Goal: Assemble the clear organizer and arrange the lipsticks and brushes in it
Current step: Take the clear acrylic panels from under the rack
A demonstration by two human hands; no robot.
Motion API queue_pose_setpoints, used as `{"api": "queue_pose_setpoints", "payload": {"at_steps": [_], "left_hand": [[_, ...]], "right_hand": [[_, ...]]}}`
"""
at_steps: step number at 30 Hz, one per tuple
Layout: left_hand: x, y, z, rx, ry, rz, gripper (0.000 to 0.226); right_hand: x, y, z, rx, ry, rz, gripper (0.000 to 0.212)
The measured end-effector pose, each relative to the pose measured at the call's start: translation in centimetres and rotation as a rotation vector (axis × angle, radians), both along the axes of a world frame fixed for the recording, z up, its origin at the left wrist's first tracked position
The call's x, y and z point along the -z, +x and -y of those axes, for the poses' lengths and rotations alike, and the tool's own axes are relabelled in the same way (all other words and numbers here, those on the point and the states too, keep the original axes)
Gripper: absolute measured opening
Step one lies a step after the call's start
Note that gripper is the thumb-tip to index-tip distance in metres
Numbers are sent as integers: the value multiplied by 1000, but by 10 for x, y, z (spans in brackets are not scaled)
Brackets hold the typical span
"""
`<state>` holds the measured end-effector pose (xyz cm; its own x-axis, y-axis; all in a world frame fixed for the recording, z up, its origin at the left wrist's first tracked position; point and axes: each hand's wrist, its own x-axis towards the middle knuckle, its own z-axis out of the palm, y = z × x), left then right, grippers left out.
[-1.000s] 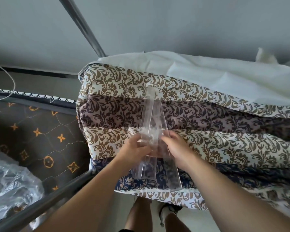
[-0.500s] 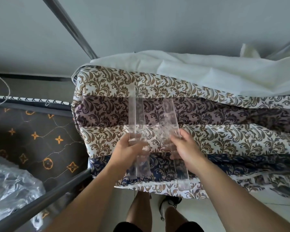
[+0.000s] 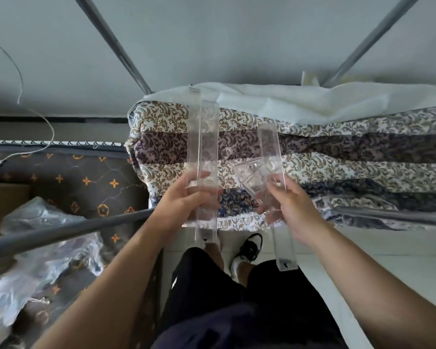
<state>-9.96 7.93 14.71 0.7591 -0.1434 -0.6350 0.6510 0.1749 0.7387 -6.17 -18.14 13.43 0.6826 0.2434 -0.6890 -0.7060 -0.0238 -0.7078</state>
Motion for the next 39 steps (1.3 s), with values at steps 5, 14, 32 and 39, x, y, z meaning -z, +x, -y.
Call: {"api": "queue_pose_setpoints", "payload": {"at_steps": [5, 14, 32, 39], "left_hand": [[-57, -47, 13, 35, 52, 70, 58], [-111, -56, 34, 297, 116, 181, 55], [-133, -127, 167, 1254, 77, 350, 46], [-139, -247, 263, 1515, 29, 433, 42]], "right_hand": [[-50, -39, 20, 67, 21, 30, 38], [-110, -119, 54, 375, 17, 161, 21], [-144, -439, 22, 1455, -202, 152, 34], [-140, -595, 18, 1843, -222, 141, 28]]}}
